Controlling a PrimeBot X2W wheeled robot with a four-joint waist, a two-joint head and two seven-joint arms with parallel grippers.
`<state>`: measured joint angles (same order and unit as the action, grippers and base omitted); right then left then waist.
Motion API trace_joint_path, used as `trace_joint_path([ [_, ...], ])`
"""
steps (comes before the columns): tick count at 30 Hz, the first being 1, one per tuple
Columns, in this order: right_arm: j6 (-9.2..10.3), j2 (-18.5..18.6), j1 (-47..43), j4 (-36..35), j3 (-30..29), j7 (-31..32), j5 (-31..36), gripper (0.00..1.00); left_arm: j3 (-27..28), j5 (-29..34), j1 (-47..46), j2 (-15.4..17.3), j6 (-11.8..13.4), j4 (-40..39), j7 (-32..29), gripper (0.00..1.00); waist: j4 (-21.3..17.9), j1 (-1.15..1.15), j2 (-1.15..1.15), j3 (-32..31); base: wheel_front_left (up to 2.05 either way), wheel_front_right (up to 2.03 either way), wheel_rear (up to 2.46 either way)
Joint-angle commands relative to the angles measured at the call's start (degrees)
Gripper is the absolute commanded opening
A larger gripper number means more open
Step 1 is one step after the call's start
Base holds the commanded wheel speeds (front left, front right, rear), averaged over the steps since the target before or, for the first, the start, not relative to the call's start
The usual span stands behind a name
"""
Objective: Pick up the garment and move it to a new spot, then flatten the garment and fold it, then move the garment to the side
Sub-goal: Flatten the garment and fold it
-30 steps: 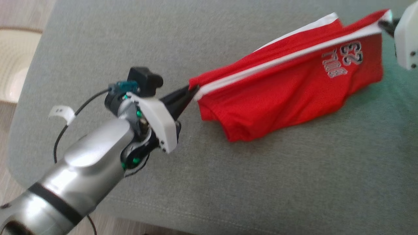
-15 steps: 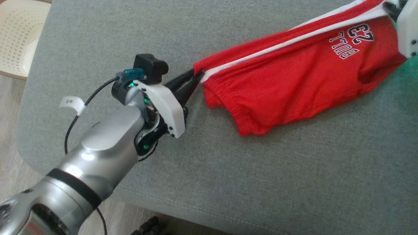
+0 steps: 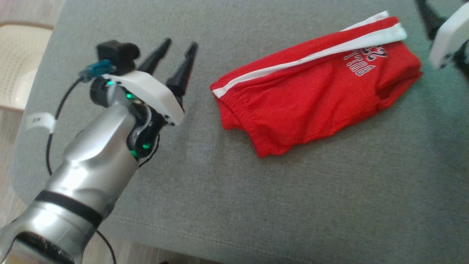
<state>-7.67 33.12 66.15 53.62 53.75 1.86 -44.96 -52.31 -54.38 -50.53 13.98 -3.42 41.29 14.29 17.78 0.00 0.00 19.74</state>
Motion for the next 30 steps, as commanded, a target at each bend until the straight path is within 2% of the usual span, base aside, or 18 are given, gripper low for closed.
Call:
trace_joint_path([
  [1,0.19,-0.59,-2.19,-0.74,-0.72,-2.78,-0.28,1.00,3.99,1.20,-0.06,2.57,0.91,-2.55,0.68,1.00,-1.72,0.00,0.00,-2.27,0.00,0.00,0.00],
  [7,0.19,-4.93,-7.34,0.48,-5.25,-14.40,-0.04,1.00,16.37,7.34,9.08,3.62,4.67,-12.63,0.70,1.00,-4.87,0.00,0.00,-7.59,0.00,0.00,0.00],
  [12,0.19,-7.31,-12.09,-1.10,-8.47,-16.73,4.37,1.00,24.26,12.14,17.57,2.52,6.35,-19.69,0.70,1.00,-7.08,0.00,0.00,-11.27,0.00,0.00,0.00],
  [14,0.19,-7.81,-14.28,-3.63,-12.08,-16.81,7.20,1.00,27.14,13.65,20.97,1.55,6.65,-22.05,0.70,1.00,-7.87,0.00,0.00,-12.38,0.00,0.00,0.00],
  [16,0.19,-8.09,-17.40,-6.84,-16.88,-16.83,11.48,1.00,28.93,16.38,24.01,1.06,6.07,-24.34,0.70,1.00,-8.61,0.00,0.00,-13.34,0.00,0.00,0.00],
  [19,0.19,-10.38,-24.54,-12.17,-26.39,-16.84,17.22,1.00,31.40,20.27,28.73,-0.46,5.96,-26.94,0.70,1.00,-9.63,0.00,0.00,-14.73,0.00,0.00,0.00],
  [24,0.19,-16.47,-37.09,-21.79,-39.55,-16.85,27.92,1.00,36.05,25.28,35.33,-4.09,5.12,-29.97,0.71,1.00,-10.94,0.00,0.00,-15.98,0.00,0.00,0.00],
  [30,0.19,-23.91,-47.95,-29.38,-48.12,-16.85,35.72,1.00,41.18,30.73,41.30,-8.11,2.64,-31.56,0.71,1.00,-12.24,0.00,0.00,-17.18,0.00,0.00,0.00],
])
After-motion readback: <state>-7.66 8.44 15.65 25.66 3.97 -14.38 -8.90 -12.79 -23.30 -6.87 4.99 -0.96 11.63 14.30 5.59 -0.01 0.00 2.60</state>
